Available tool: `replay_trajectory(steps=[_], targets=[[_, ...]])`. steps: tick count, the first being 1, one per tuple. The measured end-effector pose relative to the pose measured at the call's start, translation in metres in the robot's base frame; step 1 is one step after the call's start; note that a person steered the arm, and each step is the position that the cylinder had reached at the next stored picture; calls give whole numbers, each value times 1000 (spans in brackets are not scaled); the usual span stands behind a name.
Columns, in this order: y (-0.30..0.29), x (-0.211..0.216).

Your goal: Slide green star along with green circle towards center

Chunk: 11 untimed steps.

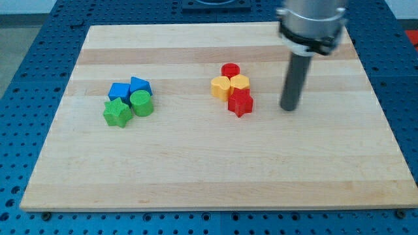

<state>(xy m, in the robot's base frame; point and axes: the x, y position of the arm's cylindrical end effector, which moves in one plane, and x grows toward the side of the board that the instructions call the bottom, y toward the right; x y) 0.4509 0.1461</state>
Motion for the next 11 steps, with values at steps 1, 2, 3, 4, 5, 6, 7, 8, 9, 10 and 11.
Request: replay_trajectory(steps=[1, 2, 3, 4, 5, 6, 7, 8, 9, 10, 11], targets=[[0, 62], [-41, 101], [-109, 106], [-167, 93], [-235, 75], [-296, 65], [-354, 64], [-398, 63], [-408, 37], [-404, 14], [-368, 12]])
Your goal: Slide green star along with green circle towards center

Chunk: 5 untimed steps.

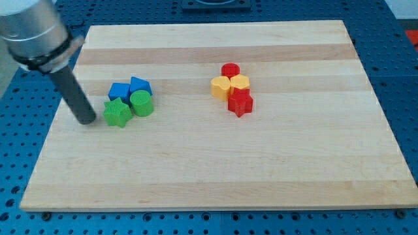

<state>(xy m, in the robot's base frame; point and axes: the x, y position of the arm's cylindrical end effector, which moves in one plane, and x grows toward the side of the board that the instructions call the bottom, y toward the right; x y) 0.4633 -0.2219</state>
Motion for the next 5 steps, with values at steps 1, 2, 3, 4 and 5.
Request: replay_trajectory(steps=[1, 2, 3, 4, 5], targets=[[45, 0], [81, -2], [93, -3], [93, -3], [103, -3]])
